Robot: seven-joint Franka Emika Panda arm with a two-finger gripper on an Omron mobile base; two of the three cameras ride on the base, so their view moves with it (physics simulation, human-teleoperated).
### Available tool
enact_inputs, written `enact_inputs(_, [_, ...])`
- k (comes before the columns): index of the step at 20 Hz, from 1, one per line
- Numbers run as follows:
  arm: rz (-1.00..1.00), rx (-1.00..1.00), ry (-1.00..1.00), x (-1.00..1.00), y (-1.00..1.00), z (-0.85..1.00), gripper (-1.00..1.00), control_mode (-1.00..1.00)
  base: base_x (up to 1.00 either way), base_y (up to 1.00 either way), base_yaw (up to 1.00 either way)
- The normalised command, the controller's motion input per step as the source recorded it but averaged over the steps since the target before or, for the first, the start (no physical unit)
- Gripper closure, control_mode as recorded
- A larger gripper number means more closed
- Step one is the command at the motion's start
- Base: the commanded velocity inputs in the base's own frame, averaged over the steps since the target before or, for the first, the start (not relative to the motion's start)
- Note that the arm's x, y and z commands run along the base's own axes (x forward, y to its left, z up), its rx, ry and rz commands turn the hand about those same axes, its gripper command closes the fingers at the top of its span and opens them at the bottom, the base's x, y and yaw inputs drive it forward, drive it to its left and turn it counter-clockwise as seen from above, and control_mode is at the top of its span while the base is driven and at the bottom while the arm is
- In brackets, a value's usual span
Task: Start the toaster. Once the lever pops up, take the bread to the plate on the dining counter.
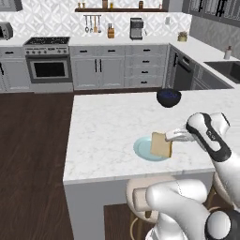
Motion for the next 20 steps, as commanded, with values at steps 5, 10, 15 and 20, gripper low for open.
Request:
enact_inputs(5, [0.0, 0.0, 0.0, 0.53, 0.0, -0.36, 1.0, -1.0, 0.0, 0.0, 0.0])
enact_inputs(10, [0.0, 0.0, 0.0, 0.5, 0.0, -0.32, 1.0, -1.0, 0.0, 0.0, 0.0])
enact_inputs(15, [0.0, 0.0, 0.0, 0.36, 0.0, -0.35, 1.0, -1.0, 0.0, 0.0, 0.0])
enact_inputs(20, [0.0, 0.0, 0.0, 0.23, 0.0, -0.3, 1.0, -1.0, 0.0, 0.0, 0.0])
